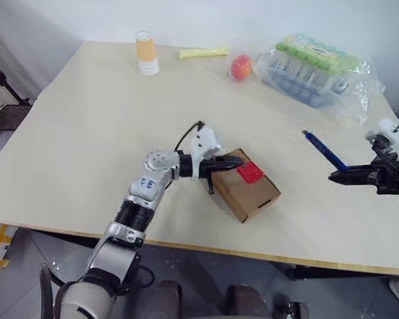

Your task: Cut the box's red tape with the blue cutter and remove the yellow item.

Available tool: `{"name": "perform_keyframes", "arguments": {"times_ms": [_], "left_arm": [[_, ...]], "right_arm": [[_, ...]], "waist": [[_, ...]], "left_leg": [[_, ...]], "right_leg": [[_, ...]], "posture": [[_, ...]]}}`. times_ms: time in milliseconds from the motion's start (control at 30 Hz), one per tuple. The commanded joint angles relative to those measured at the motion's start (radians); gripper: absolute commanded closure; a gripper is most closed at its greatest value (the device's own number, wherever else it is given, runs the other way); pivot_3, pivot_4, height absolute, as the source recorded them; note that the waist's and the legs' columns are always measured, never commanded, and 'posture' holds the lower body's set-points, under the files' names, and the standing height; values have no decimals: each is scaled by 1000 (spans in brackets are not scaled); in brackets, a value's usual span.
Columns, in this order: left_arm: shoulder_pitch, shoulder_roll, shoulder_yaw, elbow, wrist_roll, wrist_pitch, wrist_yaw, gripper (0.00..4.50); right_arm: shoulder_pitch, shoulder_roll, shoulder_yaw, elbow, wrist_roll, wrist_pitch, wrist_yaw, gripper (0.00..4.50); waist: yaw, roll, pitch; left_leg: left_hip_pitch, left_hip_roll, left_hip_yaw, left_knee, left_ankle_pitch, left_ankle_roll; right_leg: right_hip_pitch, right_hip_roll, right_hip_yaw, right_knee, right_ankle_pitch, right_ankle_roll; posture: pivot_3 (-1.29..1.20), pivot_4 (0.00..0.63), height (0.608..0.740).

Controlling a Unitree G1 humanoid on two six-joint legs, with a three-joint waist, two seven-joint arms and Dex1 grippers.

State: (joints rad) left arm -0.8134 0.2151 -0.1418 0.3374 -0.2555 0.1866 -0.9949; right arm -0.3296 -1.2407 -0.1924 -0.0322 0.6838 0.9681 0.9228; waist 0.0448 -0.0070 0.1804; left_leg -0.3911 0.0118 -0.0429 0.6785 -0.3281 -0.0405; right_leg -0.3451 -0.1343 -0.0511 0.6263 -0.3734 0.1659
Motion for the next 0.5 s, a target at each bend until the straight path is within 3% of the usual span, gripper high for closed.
{"name": "perform_keyframes", "arguments": {"times_ms": [33,200,400,467,500], "left_arm": [[-16,80,68,-62,-65,39,-60,4500],[66,225,42,-136,-61,118,-159,4500],[201,333,35,-302,-85,256,-176,4500],[246,370,19,-355,-82,309,-180,4500],[264,385,10,-374,-76,320,-182,4500]], "right_arm": [[65,115,-55,60,-158,-208,-163,4344],[33,268,-11,231,-284,-293,-295,4344],[40,263,-35,199,-269,-241,-221,2348],[53,237,-75,142,-220,-286,-102,1698],[67,224,-89,111,-189,-289,-39,1698]], "waist": [[-5,1,-1],[-27,3,0],[-43,3,0],[-43,4,0],[-43,6,1]], "left_leg": [[0,0,0,0,0,0],[1,-1,0,-3,0,0],[2,0,-1,-3,0,0],[1,0,-1,-3,0,0],[1,0,-1,-3,0,0]], "right_leg": [[-1,0,-1,0,0,0],[-1,-1,-1,0,0,0],[1,0,-1,-1,0,0],[2,0,-1,-1,0,0],[2,0,-1,-2,0,0]], "posture": [[0,150,740],[0,150,740],[0,150,740],[0,150,740],[0,150,740]]}}
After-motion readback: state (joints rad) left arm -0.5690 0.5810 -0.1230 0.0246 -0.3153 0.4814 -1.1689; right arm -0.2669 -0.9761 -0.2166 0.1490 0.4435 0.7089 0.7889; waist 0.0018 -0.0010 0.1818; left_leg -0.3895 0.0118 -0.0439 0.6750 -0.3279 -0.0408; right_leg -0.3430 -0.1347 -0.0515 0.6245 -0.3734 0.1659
